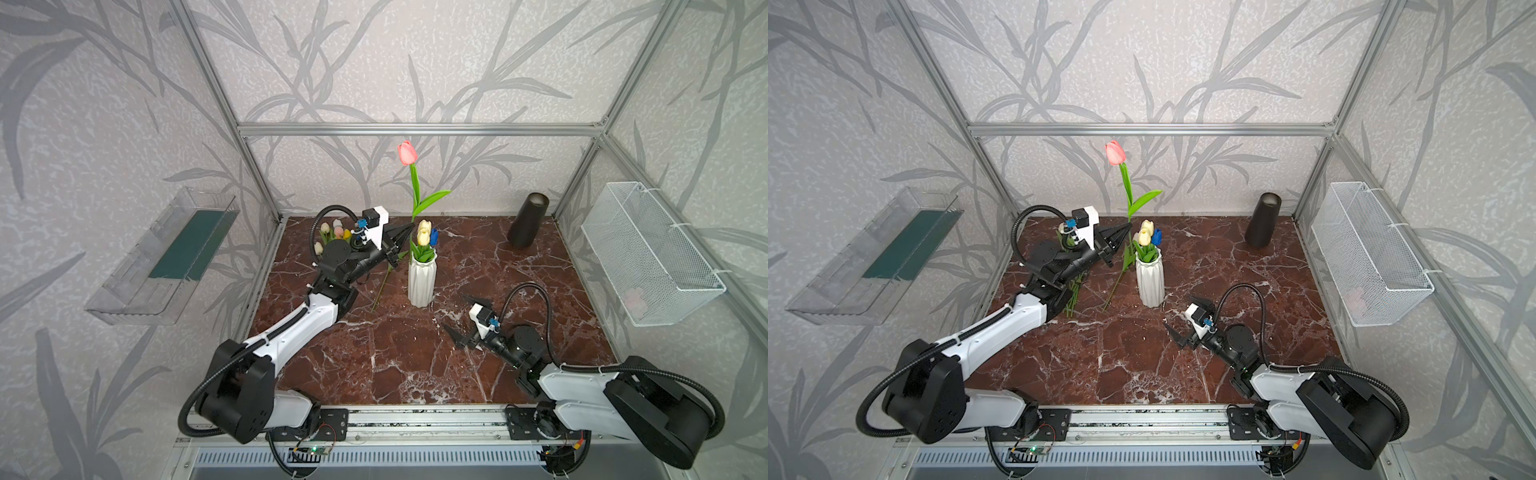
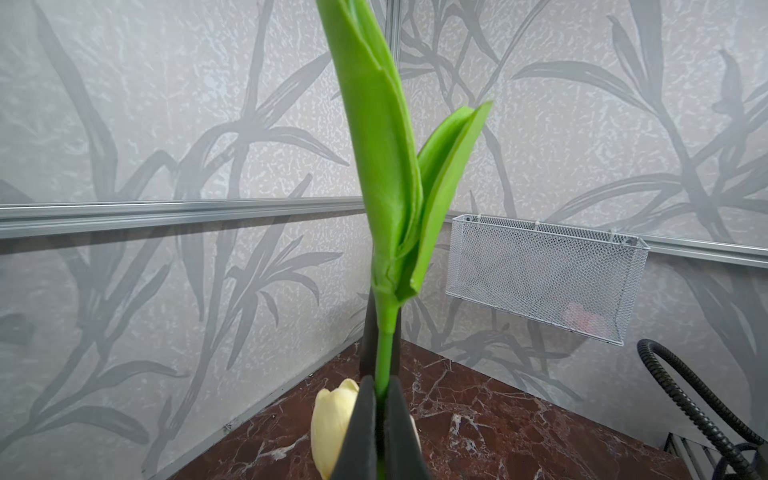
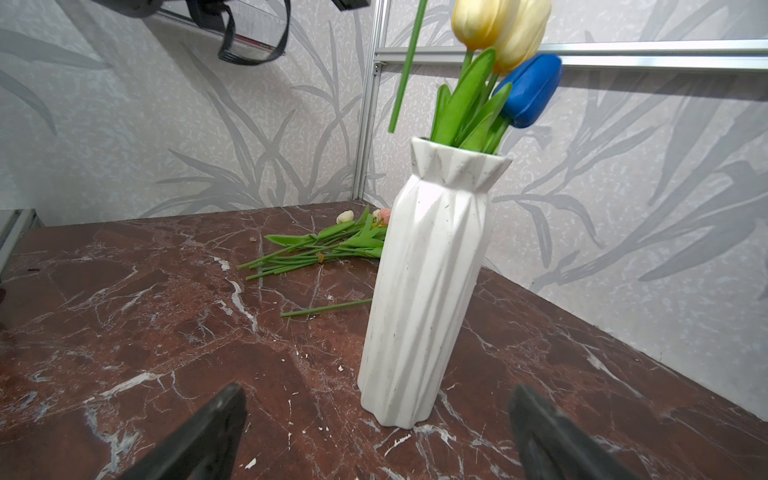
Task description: Arrange the flowers into the vase
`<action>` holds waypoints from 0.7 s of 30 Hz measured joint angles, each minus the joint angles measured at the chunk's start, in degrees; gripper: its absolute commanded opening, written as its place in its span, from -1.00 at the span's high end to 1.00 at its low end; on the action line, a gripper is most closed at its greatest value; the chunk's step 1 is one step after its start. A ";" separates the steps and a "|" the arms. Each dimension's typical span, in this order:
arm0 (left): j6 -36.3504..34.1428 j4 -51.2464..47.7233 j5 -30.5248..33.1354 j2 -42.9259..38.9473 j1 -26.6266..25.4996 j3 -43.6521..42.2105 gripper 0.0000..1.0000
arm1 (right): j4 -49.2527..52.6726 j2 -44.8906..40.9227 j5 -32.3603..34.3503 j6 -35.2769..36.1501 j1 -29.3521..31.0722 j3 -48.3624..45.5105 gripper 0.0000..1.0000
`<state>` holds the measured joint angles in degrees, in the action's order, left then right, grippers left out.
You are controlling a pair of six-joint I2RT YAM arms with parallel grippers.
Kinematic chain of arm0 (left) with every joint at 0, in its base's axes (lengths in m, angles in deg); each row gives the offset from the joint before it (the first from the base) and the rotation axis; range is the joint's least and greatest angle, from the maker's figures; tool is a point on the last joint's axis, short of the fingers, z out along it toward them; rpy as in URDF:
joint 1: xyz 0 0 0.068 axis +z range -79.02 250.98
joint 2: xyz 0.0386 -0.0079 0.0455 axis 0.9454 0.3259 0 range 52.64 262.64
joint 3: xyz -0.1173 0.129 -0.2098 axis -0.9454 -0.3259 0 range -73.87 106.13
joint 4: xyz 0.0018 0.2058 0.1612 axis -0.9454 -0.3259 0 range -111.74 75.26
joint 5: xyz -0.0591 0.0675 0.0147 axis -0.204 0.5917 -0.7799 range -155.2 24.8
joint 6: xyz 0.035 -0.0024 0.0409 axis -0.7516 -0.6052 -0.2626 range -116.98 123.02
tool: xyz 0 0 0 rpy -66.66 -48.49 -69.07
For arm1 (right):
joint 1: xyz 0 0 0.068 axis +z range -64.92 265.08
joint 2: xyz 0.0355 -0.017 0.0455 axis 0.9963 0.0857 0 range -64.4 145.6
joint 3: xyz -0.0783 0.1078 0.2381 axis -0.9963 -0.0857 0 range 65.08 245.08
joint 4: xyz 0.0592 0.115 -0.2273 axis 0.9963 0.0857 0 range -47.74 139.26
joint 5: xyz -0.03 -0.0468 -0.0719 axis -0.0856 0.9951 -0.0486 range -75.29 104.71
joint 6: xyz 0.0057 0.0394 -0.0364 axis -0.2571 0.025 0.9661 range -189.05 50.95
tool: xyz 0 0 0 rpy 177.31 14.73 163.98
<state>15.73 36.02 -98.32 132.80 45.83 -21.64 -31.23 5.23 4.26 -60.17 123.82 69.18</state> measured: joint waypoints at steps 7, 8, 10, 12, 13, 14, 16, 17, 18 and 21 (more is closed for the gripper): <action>0.52 4.31 -0.92 5.14 0.02 3.17 1.00 | 1.53 -3.43 0.26 0.70 0.00 -0.02 -0.98; 0.66 4.68 -0.96 5.25 0.02 3.23 1.00 | 2.05 -4.07 0.37 0.83 0.00 -0.02 -0.98; 0.87 5.03 -1.05 5.25 0.02 3.34 1.00 | 2.86 -5.07 0.50 0.98 0.00 -0.02 -0.98; 0.90 4.96 -1.07 5.25 0.02 4.13 1.00 | 3.74 -5.92 0.59 1.07 0.00 -0.02 -0.98; 0.90 4.98 -1.14 5.25 0.02 4.70 1.00 | 4.26 -6.21 0.59 1.11 0.00 -0.02 -0.98; 0.92 5.03 -1.29 5.25 0.02 5.35 1.00 | 4.83 -6.47 0.59 1.18 0.00 -0.02 -0.98; 0.90 4.96 -1.42 5.25 0.02 6.12 1.00 | 5.40 -6.67 0.61 1.27 0.00 -0.02 -0.98; 0.87 4.96 -1.44 5.25 0.02 6.32 1.00 | 5.66 -6.69 0.61 1.29 0.00 -0.02 -0.98; 0.87 4.92 -1.46 5.25 0.02 6.32 1.00 | 5.88 -6.69 0.63 1.31 0.00 -0.02 -0.98; 0.85 4.35 -1.40 5.25 0.02 5.92 1.00 | 6.14 -6.69 0.94 1.49 0.00 -0.02 -0.98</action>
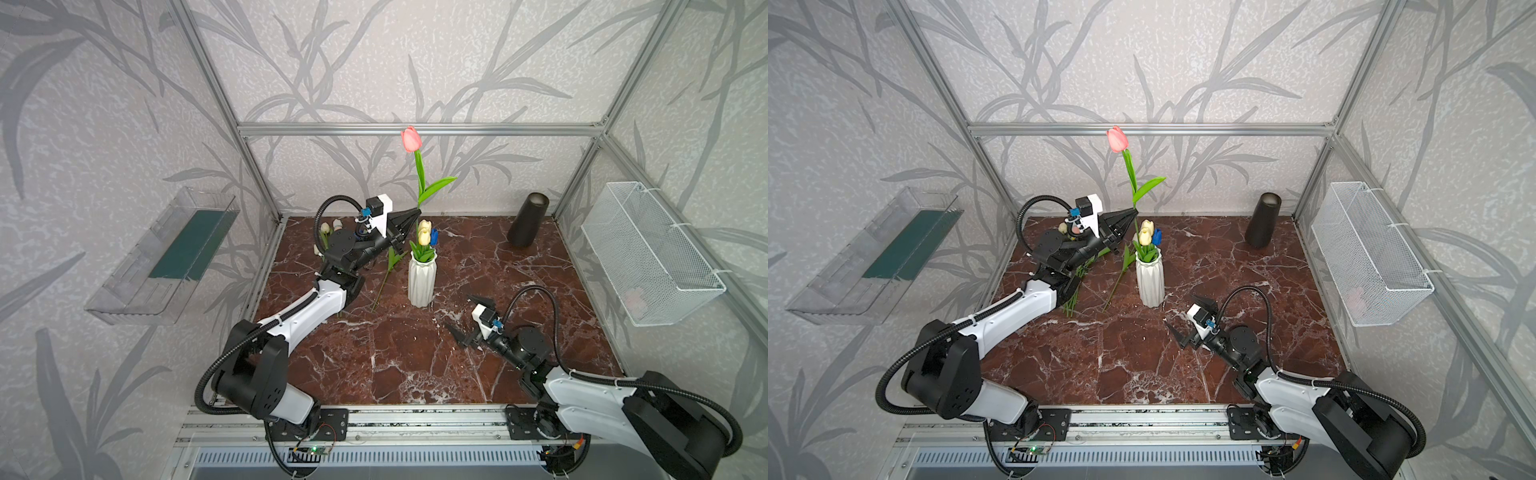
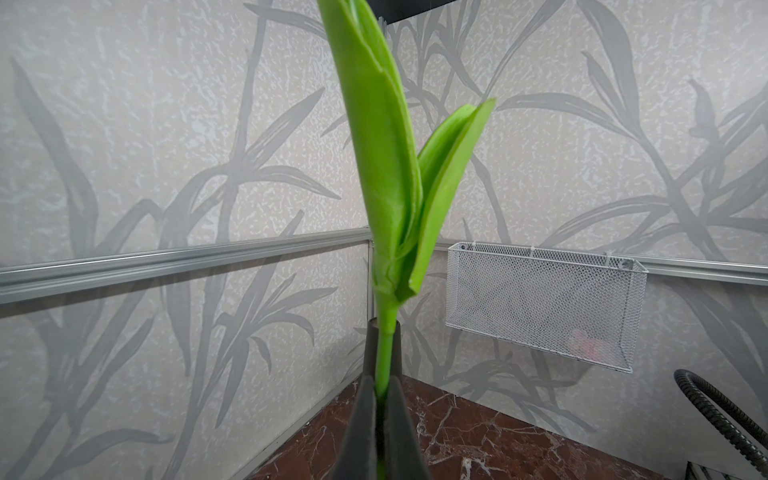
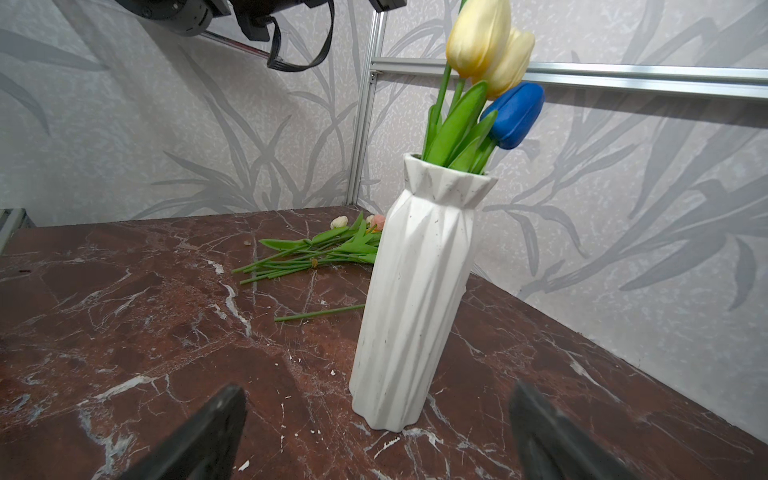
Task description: Arrange the flowers into the vase
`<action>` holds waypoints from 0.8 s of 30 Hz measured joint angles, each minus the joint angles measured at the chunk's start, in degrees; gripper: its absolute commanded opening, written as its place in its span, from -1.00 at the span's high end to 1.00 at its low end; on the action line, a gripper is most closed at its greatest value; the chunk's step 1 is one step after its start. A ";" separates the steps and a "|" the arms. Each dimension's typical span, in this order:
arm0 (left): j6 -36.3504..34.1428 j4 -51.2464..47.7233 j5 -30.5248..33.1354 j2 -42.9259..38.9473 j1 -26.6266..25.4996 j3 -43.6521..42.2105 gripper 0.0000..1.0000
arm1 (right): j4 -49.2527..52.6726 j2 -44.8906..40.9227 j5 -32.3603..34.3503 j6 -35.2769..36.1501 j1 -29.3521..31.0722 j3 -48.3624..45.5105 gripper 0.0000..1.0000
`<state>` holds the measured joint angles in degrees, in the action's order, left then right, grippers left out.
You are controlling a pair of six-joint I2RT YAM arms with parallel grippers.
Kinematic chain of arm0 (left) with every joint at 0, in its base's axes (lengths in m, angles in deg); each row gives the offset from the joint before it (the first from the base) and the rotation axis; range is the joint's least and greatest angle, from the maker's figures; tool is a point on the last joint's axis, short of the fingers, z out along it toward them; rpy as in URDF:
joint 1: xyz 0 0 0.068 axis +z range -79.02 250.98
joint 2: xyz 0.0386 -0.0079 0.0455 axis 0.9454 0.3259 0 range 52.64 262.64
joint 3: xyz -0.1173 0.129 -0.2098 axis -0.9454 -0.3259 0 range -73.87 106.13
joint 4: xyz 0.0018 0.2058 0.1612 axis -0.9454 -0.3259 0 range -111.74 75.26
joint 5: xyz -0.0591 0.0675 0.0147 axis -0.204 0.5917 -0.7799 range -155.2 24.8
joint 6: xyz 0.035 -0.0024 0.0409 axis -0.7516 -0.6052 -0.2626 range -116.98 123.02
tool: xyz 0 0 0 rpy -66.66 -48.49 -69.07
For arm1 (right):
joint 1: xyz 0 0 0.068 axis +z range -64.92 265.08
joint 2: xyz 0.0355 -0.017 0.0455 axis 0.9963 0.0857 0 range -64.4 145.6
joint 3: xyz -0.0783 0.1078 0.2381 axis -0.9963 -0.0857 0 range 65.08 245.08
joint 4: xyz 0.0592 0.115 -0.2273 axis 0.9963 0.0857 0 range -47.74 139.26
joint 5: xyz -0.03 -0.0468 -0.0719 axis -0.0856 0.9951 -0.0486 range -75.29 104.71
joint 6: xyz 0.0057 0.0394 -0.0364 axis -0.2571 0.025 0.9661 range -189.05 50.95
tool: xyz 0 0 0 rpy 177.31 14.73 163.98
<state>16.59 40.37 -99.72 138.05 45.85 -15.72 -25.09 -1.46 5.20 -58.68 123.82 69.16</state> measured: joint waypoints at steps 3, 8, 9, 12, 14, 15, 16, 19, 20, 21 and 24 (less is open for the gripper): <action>-0.33 -0.22 0.42 0.00 0.00 -1.46 1.00 | 0.02 0.00 0.04 0.09 0.00 0.00 -0.98; -1.42 -0.90 1.20 0.13 0.00 -3.91 1.00 | 0.02 0.02 0.02 0.15 0.00 0.00 -0.98; -1.55 -0.81 1.33 0.24 0.00 -4.13 1.00 | 0.02 0.02 0.02 0.17 0.00 0.00 -0.97; -1.57 0.22 1.66 0.42 0.00 -5.49 1.00 | 0.02 0.02 0.02 0.20 0.00 0.00 -0.98; -1.55 1.09 1.70 0.50 0.00 -6.78 1.00 | 0.02 0.02 0.02 0.22 0.00 0.00 -0.98; -1.55 1.14 1.70 0.50 0.00 -7.37 1.00 | 0.02 0.02 0.02 0.22 0.00 0.00 -0.98; -1.57 1.16 1.73 0.50 -0.02 -7.78 1.00 | 0.02 0.02 0.02 0.22 0.02 0.00 -0.98; -1.57 1.09 2.03 0.28 -0.11 -8.83 1.00 | 0.04 0.02 0.02 0.22 0.02 0.00 -0.98; -1.64 0.96 2.12 0.04 -0.17 -9.18 1.00 | 0.04 0.02 0.02 0.22 0.02 0.00 -0.98; -1.95 0.68 2.25 -0.28 -0.31 -9.38 1.00 | 0.04 0.02 0.02 0.22 0.02 0.00 -0.98; -2.67 -0.79 2.49 -1.57 -0.72 -9.57 1.00 | 0.04 0.02 0.02 0.20 0.02 0.00 -0.98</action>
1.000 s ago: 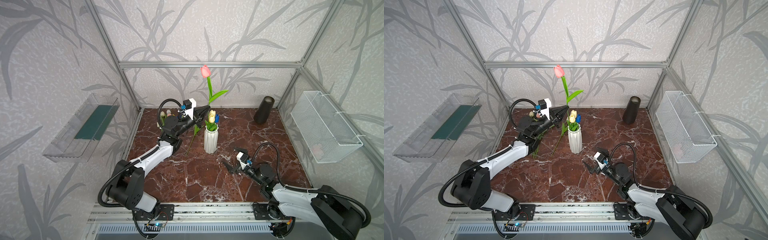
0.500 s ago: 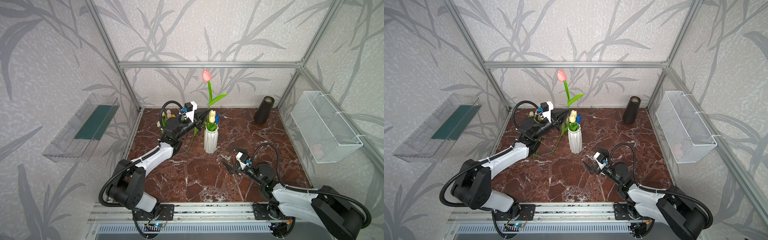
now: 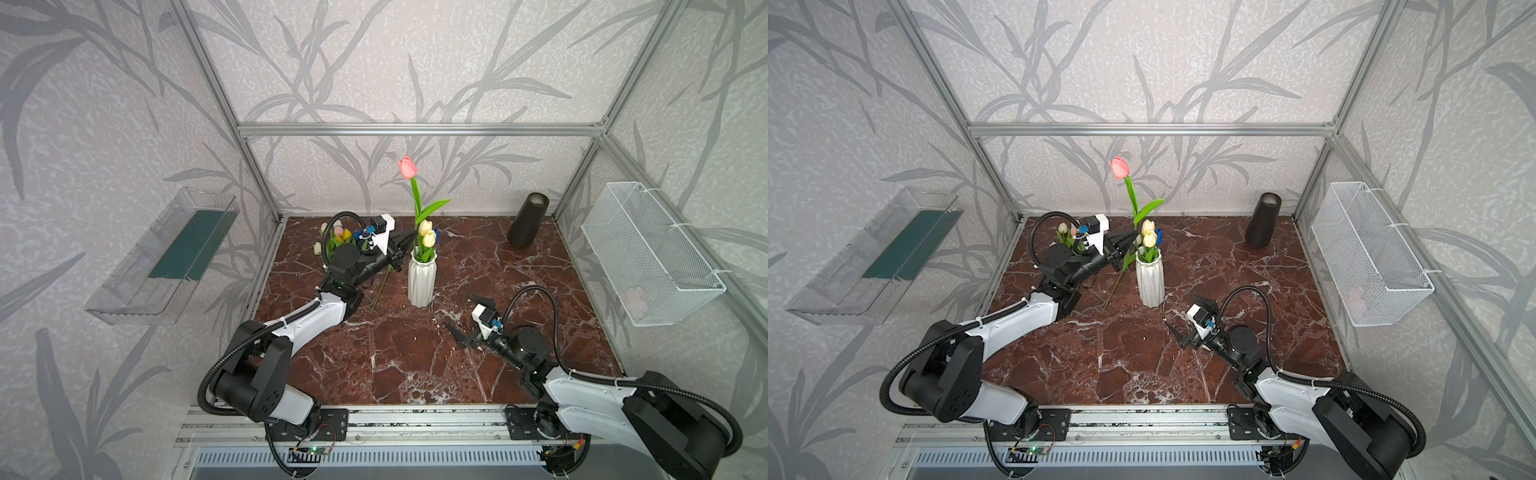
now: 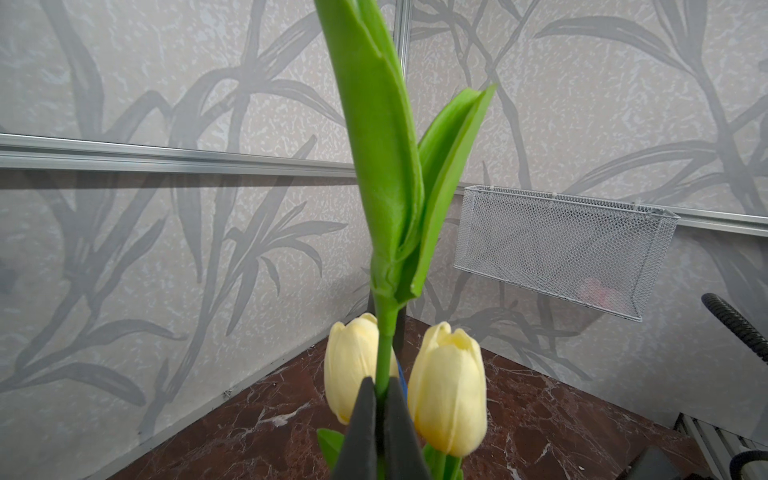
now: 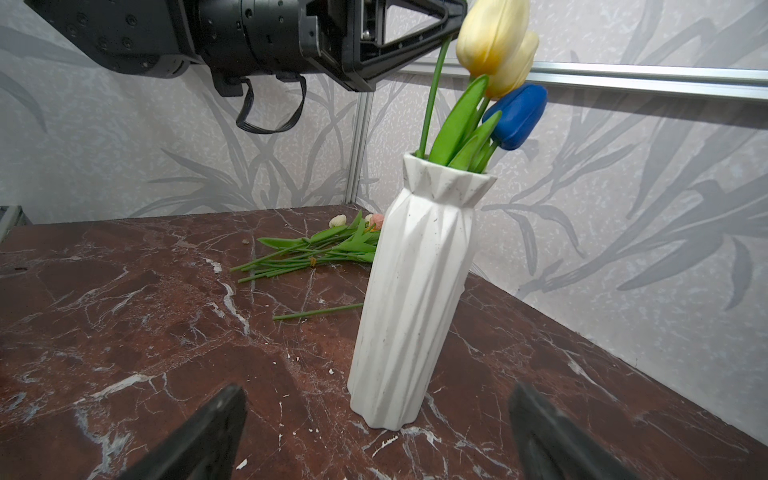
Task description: Arrange the flowers into the vase
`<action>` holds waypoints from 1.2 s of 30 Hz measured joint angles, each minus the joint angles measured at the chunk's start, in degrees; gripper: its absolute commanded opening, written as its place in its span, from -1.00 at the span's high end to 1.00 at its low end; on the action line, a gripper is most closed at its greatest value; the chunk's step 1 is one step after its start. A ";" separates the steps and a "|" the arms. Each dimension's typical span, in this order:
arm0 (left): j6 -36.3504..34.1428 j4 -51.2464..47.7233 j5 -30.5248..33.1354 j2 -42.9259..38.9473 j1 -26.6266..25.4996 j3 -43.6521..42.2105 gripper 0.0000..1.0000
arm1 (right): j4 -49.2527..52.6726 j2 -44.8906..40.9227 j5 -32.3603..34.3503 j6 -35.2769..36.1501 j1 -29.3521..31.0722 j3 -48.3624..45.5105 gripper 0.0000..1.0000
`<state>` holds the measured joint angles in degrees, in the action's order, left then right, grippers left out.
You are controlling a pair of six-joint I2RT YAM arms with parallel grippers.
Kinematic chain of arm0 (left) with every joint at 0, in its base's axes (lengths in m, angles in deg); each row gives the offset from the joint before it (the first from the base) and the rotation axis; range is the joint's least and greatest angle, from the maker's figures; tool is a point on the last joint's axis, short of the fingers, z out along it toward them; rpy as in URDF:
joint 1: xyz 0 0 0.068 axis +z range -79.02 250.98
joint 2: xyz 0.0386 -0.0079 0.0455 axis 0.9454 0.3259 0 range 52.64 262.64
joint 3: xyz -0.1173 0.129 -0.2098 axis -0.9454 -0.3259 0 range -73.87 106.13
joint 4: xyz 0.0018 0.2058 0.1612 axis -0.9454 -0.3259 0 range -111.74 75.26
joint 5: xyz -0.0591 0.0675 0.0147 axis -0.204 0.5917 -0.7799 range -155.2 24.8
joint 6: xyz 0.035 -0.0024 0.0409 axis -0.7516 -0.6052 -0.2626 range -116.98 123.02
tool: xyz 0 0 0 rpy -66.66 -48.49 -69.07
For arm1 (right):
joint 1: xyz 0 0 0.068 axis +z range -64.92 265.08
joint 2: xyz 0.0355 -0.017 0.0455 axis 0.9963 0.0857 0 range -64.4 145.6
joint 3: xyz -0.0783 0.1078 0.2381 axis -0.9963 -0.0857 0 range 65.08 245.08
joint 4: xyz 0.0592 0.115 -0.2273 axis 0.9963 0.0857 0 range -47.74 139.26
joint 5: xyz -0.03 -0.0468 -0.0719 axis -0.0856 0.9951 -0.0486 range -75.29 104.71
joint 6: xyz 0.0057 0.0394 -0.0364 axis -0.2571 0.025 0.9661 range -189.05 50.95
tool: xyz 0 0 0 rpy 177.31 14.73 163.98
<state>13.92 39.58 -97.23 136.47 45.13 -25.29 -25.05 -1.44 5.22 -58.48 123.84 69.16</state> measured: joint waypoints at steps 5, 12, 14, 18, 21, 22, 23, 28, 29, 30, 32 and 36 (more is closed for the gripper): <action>-1.33 -2.80 0.90 -2.93 -0.31 -0.04 1.00 | 0.00 0.00 -0.02 0.00 0.00 0.00 -0.98; -5.51 -8.52 4.02 -5.57 -0.31 1.16 1.00 | 0.00 0.42 -0.04 0.00 0.00 0.00 -0.98; -6.23 -9.42 4.15 -5.05 -0.31 2.12 1.00 | 0.00 0.48 -0.02 0.00 0.00 0.00 -0.98; -6.88 -9.90 4.24 -2.99 -0.35 3.96 1.00 | 0.00 0.48 -0.02 0.02 0.02 0.00 -0.98; -7.48 -10.16 5.09 -2.10 -0.35 3.98 1.00 | 0.02 0.46 -0.02 0.02 0.02 0.00 -0.98; -7.76 -10.19 5.40 -1.99 -0.35 3.98 1.00 | 0.02 0.46 -0.02 0.02 0.02 0.00 -0.98; -8.02 -10.21 5.66 -1.99 -0.35 3.98 1.00 | 0.02 0.46 -0.02 0.02 0.04 0.00 -0.98; -9.18 -10.82 6.25 -1.11 -0.35 5.01 1.00 | 0.00 0.61 -0.02 0.02 0.04 0.00 -0.98; -9.22 -10.84 6.19 -0.50 -0.35 5.53 1.00 | 0.00 0.72 -0.02 0.02 0.04 0.00 -0.97; -9.20 -10.82 6.12 -0.04 -0.35 5.90 1.00 | 0.02 0.76 -0.02 0.02 0.04 0.00 -0.98; -8.98 -10.84 5.86 0.70 -0.35 6.56 1.00 | 0.02 0.76 -0.02 0.04 0.04 0.00 -0.98; -8.87 -12.02 4.90 0.74 -0.35 7.80 1.00 | 0.07 0.76 0.00 0.04 0.04 0.00 -0.98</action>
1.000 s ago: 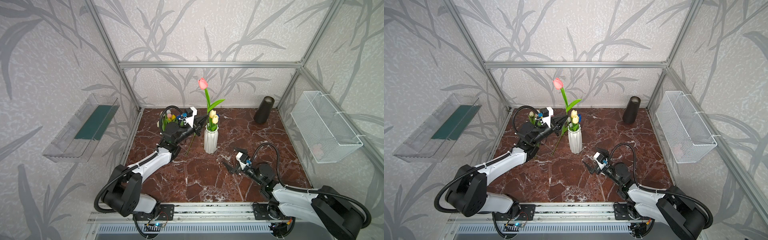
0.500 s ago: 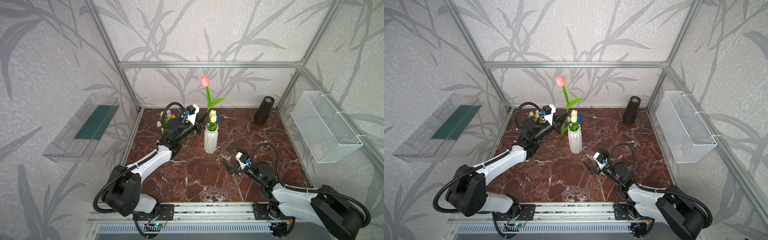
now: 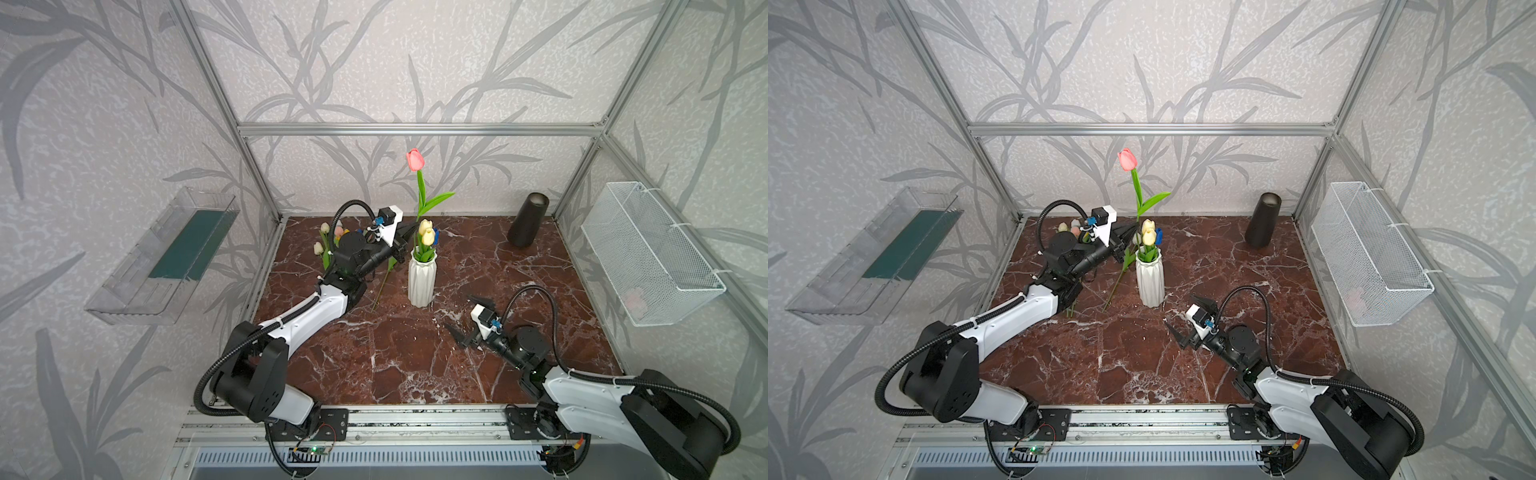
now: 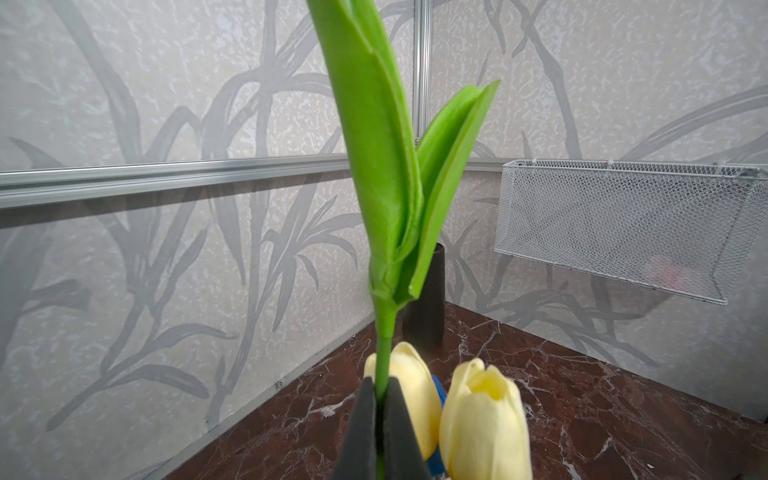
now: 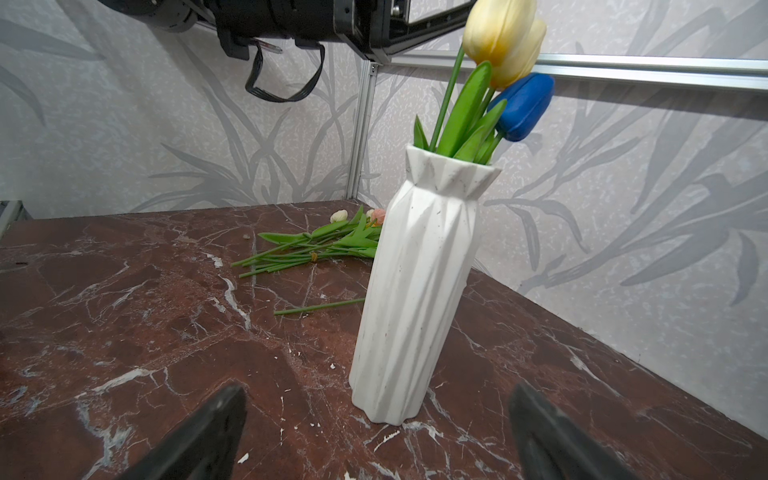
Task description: Arrange the flowers into the vase
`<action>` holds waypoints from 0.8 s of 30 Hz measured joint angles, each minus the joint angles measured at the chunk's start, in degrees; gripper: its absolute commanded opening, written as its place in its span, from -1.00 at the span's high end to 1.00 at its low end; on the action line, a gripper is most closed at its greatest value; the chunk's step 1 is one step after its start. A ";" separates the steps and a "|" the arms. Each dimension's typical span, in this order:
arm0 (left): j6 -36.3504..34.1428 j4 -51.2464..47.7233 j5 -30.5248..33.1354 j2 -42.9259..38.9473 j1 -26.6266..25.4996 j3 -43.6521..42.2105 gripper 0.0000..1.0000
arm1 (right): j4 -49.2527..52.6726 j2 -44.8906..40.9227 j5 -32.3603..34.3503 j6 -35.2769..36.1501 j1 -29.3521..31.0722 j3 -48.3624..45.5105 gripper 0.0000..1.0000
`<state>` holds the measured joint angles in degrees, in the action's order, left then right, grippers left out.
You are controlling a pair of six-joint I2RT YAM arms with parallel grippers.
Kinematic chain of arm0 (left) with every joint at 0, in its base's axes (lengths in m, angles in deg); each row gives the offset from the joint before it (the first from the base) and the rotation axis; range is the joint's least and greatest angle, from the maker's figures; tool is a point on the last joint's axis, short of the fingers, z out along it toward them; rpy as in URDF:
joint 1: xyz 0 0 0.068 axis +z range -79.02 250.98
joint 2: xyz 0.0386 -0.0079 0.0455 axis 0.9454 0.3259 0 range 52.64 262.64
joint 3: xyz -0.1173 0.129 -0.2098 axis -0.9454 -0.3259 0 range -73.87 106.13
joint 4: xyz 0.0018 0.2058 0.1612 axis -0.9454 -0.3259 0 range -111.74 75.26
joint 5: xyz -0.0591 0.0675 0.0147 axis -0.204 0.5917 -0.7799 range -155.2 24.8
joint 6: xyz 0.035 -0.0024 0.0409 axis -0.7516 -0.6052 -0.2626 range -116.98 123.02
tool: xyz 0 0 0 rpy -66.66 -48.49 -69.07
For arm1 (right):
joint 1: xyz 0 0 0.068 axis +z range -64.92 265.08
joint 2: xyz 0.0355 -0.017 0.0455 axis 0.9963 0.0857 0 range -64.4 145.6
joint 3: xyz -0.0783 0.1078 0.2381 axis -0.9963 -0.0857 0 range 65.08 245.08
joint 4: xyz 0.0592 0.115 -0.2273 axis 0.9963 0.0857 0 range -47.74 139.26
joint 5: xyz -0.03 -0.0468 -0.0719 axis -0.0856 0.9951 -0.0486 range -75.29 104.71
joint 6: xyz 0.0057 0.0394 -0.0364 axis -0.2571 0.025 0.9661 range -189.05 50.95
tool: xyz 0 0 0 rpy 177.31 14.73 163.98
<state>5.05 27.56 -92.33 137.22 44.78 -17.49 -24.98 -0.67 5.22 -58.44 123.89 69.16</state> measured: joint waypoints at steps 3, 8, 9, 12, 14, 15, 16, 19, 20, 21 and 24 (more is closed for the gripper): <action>-0.39 -1.77 -0.26 -0.17 0.00 1.70 1.00 | 0.00 0.00 -0.02 0.00 0.00 0.00 -0.98; -0.87 -1.97 -0.24 -0.90 0.00 1.97 1.00 | -0.02 0.02 -0.02 0.00 0.00 0.00 -0.98; -0.90 -2.03 -0.24 -0.90 0.00 1.97 1.00 | 0.00 0.02 -0.02 0.00 0.00 0.00 -0.98; -1.03 -2.12 -0.39 -0.92 0.00 1.99 1.00 | -0.02 0.04 -0.02 0.00 0.00 0.00 -0.98; -1.64 -3.39 -0.39 -1.25 0.00 2.43 1.00 | 0.00 0.09 -0.02 0.00 0.00 0.00 -0.98; -2.12 -4.37 -0.39 -1.53 0.00 2.78 1.00 | 0.00 0.09 -0.02 0.00 0.00 0.00 -0.98; -2.47 -4.87 -0.39 -1.84 0.00 3.02 1.00 | 0.00 0.11 -0.04 0.00 0.00 0.02 -0.98; -2.51 -5.44 -0.96 -2.27 0.00 4.39 1.00 | 0.02 0.46 -0.11 0.00 0.00 0.07 -0.98; -2.40 -5.35 -1.20 -2.27 0.00 4.59 1.00 | 0.04 0.66 -0.17 0.00 0.00 0.07 -0.97; -2.21 -5.16 -1.46 -2.27 0.00 4.59 1.00 | 0.07 0.81 -0.24 0.00 0.00 0.07 -0.98; -0.98 -3.85 -1.81 -2.10 0.00 4.28 1.00 | 0.15 0.85 -0.26 0.00 0.00 0.07 -0.98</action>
<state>4.06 23.71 -94.15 135.12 44.78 -13.21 -24.83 0.18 4.96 -58.44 123.89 69.22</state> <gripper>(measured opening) 0.048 0.988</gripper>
